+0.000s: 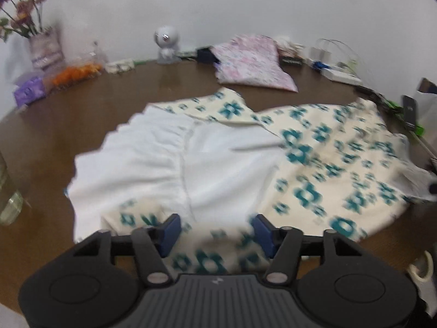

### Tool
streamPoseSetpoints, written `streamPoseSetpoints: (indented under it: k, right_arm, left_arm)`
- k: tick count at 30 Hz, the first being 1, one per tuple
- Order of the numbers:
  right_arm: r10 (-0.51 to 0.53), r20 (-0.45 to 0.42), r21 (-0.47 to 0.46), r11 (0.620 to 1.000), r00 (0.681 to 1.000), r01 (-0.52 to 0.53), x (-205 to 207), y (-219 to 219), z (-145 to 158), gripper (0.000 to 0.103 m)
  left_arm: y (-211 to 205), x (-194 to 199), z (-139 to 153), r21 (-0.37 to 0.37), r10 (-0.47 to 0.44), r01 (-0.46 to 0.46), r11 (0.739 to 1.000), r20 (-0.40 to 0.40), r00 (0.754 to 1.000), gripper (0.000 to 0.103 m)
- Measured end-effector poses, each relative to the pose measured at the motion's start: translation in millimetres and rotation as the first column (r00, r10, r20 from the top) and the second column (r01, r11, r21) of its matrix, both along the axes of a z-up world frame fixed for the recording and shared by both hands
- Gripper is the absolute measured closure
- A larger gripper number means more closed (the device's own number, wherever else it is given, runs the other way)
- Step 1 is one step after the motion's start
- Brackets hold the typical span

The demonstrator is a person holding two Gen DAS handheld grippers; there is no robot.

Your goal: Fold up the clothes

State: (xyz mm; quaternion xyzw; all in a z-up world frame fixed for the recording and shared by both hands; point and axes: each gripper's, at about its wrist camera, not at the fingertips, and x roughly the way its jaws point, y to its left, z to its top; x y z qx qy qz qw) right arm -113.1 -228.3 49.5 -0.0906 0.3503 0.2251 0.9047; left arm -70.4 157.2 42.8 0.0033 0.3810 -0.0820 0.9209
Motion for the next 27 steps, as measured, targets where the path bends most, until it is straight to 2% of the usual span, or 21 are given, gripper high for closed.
streamPoseSetpoints:
  k: [1,2,3,5,8,10,13,15,16,17,18,19,21,22,25,27]
  right_arm:
    - [0.021,0.018,0.042,0.999,1.000,-0.022,-2,-3,4,0.080]
    - [0.040,0.035,0.083,0.996,0.999,-0.043,-4,-1,8,0.052]
    - [0.059,0.053,0.121,0.991,0.997,-0.065,-5,1,13,0.044]
    - [0.097,0.079,0.145,0.984,0.992,-0.108,14,19,21,0.043]
    - [0.146,0.113,0.136,0.978,0.983,-0.160,61,61,40,0.042]
    - [0.210,0.087,0.132,0.967,0.974,-0.220,98,99,47,0.044]
    - [0.253,0.009,0.051,0.966,0.967,-0.253,150,159,36,0.045]
    - [0.269,-0.042,-0.002,0.963,0.962,-0.269,181,191,17,0.046]
    - [0.276,-0.075,-0.026,0.960,0.958,-0.278,193,206,6,0.052]
    - [0.280,-0.106,-0.043,0.957,0.954,-0.286,206,216,-4,0.067]
    - [0.270,-0.126,-0.055,0.959,0.955,-0.278,214,224,-12,0.073]
    - [0.256,-0.135,-0.061,0.962,0.957,-0.266,232,229,-18,0.074]
    - [0.239,-0.121,-0.048,0.968,0.964,-0.246,252,231,-20,0.091]
    - [0.226,-0.112,-0.043,0.972,0.968,-0.232,259,232,-20,0.095]
    - [0.140,-0.054,0.006,0.990,0.989,-0.140,279,231,-7,0.096]
    - [0.083,-0.034,0.134,0.988,0.996,-0.078,289,225,7,0.096]
  left_arm:
    - [2,-4,4,-0.034,-0.013,0.013,0.999,0.009,1.000,0.050]
    - [3,-6,10,-0.063,-0.023,0.024,0.998,0.024,0.999,0.048]
    - [2,-3,18,-0.081,-0.028,0.032,0.996,0.049,0.998,0.048]
    - [-9,9,23,-0.062,-0.055,0.060,0.996,0.080,0.995,0.040]
    - [-31,32,19,0.008,-0.105,0.105,0.994,0.098,0.990,0.041]
    - [-38,38,3,0.000,-0.124,0.124,0.992,0.046,0.991,0.045]
    - [-37,30,-15,-0.083,-0.164,0.164,0.983,0.005,0.987,0.048]
    - [-35,27,-24,-0.098,-0.151,0.150,0.984,-0.006,0.989,0.058]
    - [-32,25,-26,-0.108,-0.141,0.141,0.984,0.004,0.990,0.060]
    - [-29,24,-27,-0.120,-0.132,0.132,0.984,0.009,0.991,0.060]
    - [-25,25,-28,-0.135,-0.126,0.126,0.983,0.007,0.992,0.061]
    - [-21,25,-28,-0.153,-0.124,0.124,0.981,0.005,0.992,0.061]
    - [-14,27,-29,-0.181,-0.127,0.126,0.975,0.005,0.992,0.061]
    - [-11,29,-29,-0.197,-0.122,0.120,0.973,0.002,0.993,0.061]
    - [0,39,-30,-0.283,-0.104,0.091,0.955,-0.029,0.994,0.061]
    - [4,44,-30,-0.316,-0.101,0.082,0.945,-0.044,0.994,0.061]
